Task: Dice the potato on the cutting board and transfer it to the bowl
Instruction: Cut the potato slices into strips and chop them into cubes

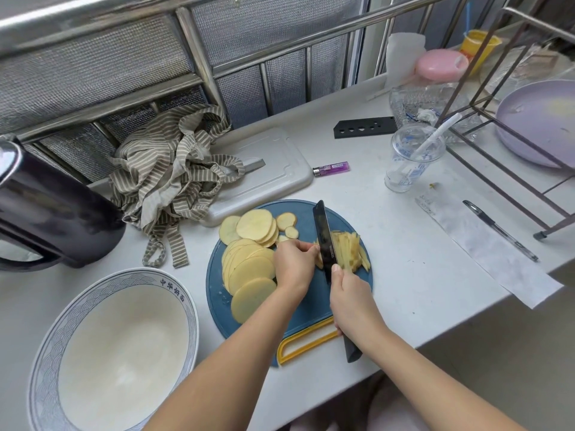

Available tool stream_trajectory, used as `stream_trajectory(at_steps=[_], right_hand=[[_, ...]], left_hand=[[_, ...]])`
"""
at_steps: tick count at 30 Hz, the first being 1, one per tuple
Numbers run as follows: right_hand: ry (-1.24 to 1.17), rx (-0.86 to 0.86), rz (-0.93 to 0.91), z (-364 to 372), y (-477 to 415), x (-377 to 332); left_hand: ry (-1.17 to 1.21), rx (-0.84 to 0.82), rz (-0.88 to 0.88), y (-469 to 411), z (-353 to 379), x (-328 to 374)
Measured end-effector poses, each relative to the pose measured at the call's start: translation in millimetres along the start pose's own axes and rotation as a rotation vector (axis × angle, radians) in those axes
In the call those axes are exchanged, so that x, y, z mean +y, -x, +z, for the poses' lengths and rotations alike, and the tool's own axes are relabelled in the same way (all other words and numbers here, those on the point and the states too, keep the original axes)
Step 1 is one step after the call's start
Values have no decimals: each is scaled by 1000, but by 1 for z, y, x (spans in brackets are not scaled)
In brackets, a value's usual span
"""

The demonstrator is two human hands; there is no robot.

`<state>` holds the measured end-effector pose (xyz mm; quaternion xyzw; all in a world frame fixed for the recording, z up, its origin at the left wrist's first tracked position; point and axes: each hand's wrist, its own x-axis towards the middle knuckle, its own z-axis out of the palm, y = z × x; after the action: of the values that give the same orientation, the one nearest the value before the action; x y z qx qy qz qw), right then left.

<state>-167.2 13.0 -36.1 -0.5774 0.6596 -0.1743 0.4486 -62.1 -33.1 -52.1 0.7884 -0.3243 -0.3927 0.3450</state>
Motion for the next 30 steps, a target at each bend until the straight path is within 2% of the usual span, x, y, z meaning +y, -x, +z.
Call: stream_trajectory(at_steps=[18,26,30], right_hand=[[90,24,-53,8,-8,-4],[120,19,-39,4,7,8],[72,11,-44,7,7,8]], left_hand=[[-14,19,6,1,-2,-1],[-132,17,61,7,-2,-1],[-37,8,37,4,-4,-6]])
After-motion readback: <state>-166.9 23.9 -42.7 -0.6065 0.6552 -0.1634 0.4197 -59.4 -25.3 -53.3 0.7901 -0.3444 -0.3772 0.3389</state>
